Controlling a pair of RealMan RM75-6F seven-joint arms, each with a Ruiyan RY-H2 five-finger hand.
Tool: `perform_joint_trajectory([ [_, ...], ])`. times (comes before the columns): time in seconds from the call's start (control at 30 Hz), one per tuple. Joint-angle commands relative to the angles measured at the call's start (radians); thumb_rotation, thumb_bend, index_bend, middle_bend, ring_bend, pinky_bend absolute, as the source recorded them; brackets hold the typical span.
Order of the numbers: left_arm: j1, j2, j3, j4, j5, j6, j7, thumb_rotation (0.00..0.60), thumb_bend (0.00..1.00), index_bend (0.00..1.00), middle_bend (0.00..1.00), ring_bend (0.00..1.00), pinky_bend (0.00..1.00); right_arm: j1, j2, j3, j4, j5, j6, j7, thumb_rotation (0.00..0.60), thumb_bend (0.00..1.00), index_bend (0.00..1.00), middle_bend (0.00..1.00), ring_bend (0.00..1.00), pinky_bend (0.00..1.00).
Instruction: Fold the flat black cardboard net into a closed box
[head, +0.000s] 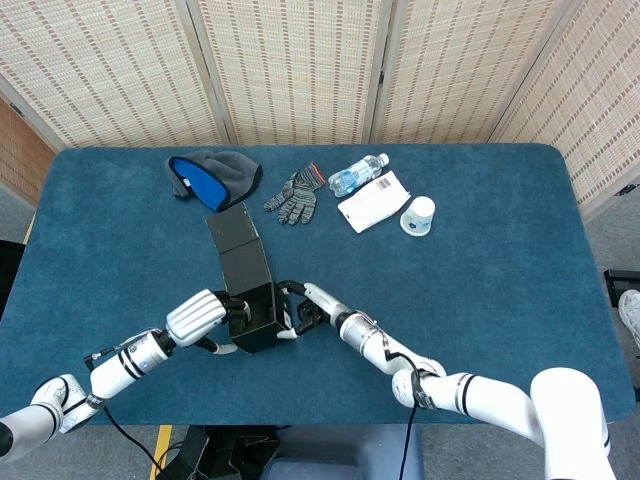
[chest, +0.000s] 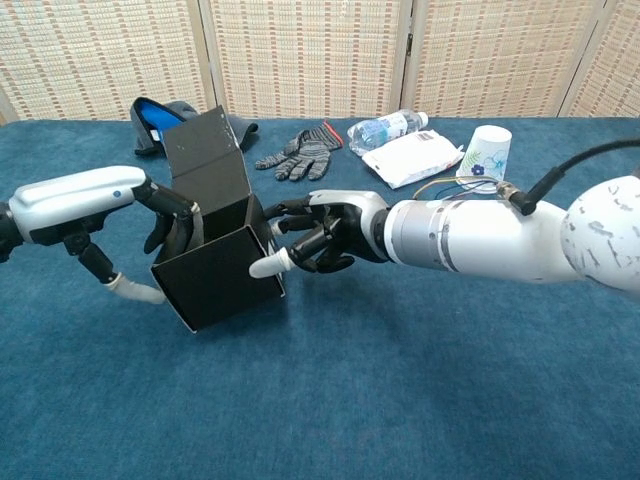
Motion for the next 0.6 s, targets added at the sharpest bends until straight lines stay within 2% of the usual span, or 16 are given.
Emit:
perform_joint_trajectory([
  [0.03, 0.000, -0.005, 0.009, 0.004, 0.007, -0.004, 0.006, 0.600, 0.08, 0.53, 0.44, 0.60, 0.44, -0.022, -0.013, -0.010, 0.015, -0.069, 0.015, 0.025, 0.600, 0.59, 0.46, 0.43, 0.77, 1.00],
  [0.17, -0.006, 0.000, 0.018, -0.015, 0.008, -0.024, 0.012, 0.600, 0.08, 0.51, 0.43, 0.60, 0.43, -0.040, -0.016, -0.023, 0.028, -0.143, 0.038, 0.064, 0.600, 0.60, 0.46, 0.42, 0.77, 1.00],
  [0.4, -0.038, 0.034, 0.034, -0.084, 0.012, -0.089, 0.038, 0.600, 0.08, 0.47, 0.43, 0.57, 0.42, -0.066, -0.004, -0.083, 0.064, -0.297, 0.107, 0.156, 0.600, 0.60, 0.46, 0.38, 0.75, 1.00],
  [0.53, -0.050, 0.044, 0.035, -0.117, 0.010, -0.113, 0.052, 0.600, 0.08, 0.48, 0.42, 0.57, 0.42, -0.067, 0.004, -0.115, 0.086, -0.352, 0.140, 0.218, 0.600, 0.60, 0.46, 0.36, 0.75, 0.99],
  [0.6, -0.054, 0.040, 0.033, -0.119, 0.009, -0.118, 0.058, 0.600, 0.08, 0.51, 0.44, 0.57, 0.42, -0.066, 0.007, -0.131, 0.095, -0.372, 0.158, 0.244, 0.600, 0.60, 0.46, 0.36, 0.75, 0.99],
])
